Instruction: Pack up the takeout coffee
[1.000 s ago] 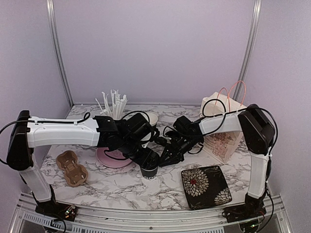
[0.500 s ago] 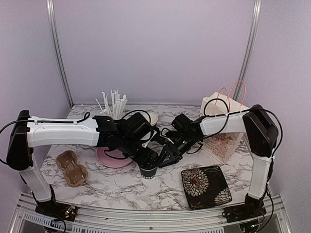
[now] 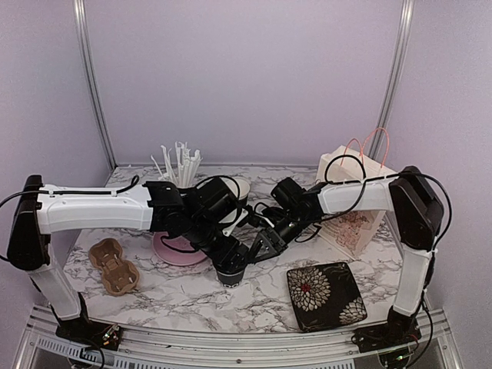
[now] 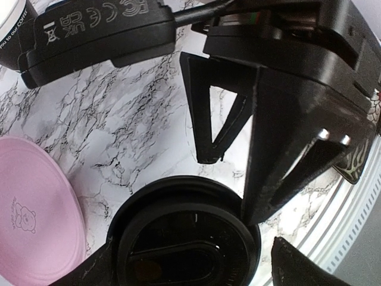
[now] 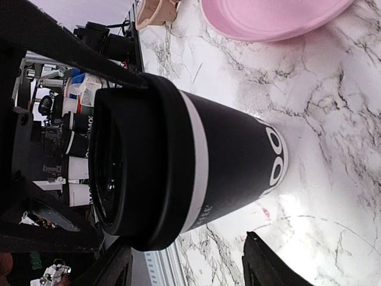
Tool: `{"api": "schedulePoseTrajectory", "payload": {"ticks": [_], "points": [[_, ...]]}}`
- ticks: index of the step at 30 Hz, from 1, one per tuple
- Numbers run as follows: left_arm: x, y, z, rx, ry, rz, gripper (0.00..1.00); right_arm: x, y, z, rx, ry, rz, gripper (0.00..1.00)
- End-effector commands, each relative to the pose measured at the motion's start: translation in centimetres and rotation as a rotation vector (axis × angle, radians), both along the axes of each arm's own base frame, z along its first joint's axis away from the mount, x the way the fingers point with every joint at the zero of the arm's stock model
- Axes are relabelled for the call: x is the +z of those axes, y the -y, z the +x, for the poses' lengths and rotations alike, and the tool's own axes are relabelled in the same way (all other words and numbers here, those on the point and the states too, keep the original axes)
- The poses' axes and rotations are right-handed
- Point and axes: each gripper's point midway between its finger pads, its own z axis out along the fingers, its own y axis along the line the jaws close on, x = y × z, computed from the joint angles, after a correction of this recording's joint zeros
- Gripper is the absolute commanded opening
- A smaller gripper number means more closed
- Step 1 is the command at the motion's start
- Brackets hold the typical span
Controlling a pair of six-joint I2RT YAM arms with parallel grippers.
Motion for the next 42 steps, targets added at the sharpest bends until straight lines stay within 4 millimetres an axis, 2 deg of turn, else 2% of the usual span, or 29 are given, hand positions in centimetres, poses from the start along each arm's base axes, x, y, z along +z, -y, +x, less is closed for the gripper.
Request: {"api": "schedulePoseTrajectory", "payload": {"ticks": [1,8,15,23,26,34,42], "points": [[2.5,0.0,-0.9,-0.042,0.009,-0.039,0.91,2.0,-0.2,0.9,0.005,0.075,0.050,0.62],[3.6,-0.1,-0.6,-0.030,0.034,-0.057,0.93,3.4,0.3,1.7,-0.003,0.064,0.106,0.61],[1.4,-1.2,0.5,0.038,0.000,-0.013,0.90,3.2,0.2,2.0,-0.004,0.060,0.112,0.59],[0.7,-0.3,-0.9,-0.069,-0.066,-0.081,0.86,3.2,-0.6,2.1,0.010,-0.007,0.144,0.55],[0.7,0.0,-1.3,-0.096,-0.071,-0.100,0.85,2.7,-1.1,1.9,0.019,-0.031,0.140,0.53],[0.3,0.0,-1.1,-0.091,-0.075,-0.098,0.84,0.7,-1.8,0.5,0.034,-0.088,0.087,0.39],[-0.2,-0.1,-1.1,-0.079,-0.077,-0.102,0.83,-1.7,-1.6,0.8,0.003,-0.063,-0.011,0.26]]}}
